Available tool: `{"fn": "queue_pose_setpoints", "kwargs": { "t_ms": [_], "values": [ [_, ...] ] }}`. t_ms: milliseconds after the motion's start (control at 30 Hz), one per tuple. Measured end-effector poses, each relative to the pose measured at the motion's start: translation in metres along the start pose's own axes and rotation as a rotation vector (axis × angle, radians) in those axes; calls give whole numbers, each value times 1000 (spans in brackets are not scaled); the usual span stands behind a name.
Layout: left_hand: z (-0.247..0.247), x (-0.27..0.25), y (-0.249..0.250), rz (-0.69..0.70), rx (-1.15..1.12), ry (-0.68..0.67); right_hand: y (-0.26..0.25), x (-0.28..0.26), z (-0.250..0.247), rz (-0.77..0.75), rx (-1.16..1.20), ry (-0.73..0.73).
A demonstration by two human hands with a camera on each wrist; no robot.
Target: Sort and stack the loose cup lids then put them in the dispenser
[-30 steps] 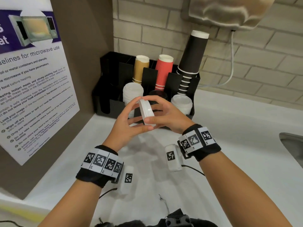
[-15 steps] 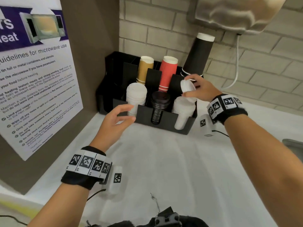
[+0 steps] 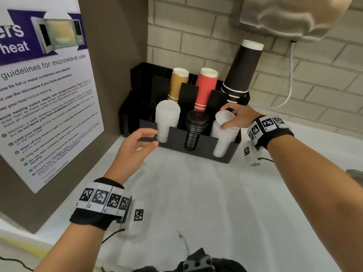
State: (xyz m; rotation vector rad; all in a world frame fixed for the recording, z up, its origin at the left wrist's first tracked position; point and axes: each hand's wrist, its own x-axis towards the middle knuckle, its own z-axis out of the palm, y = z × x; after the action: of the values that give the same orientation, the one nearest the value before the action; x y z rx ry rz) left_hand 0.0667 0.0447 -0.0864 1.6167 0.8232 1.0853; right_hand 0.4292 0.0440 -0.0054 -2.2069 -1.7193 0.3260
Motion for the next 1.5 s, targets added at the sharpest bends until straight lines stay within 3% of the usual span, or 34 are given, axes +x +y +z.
{"fn": "queue_pose_setpoints", "kwargs": {
  "t_ms": [233,567,667,867,1167,1367,1500],
  "values": [
    [3,3,-1,-3,-2,-10,-11,-2,8,-9,-205,-69],
    [9,3,1,-11,20,-14,-11,-16,34,51,-68,-59],
    [13,4,3,-11,19,-16,-10,-20,39,112,-222,-62],
    [19,7,2,-17,14,-37,-20,-26,31,4,-298,-127],
    [23,13,0,-9,11,-65,-30,-29,51,22,-551,-129],
    [23,25,13,47,24,-113,-35,-27,45,106,-470,-137],
    [19,38,27,73,78,-164,-44,-38,44,107,-459,-47]
  ]
}}
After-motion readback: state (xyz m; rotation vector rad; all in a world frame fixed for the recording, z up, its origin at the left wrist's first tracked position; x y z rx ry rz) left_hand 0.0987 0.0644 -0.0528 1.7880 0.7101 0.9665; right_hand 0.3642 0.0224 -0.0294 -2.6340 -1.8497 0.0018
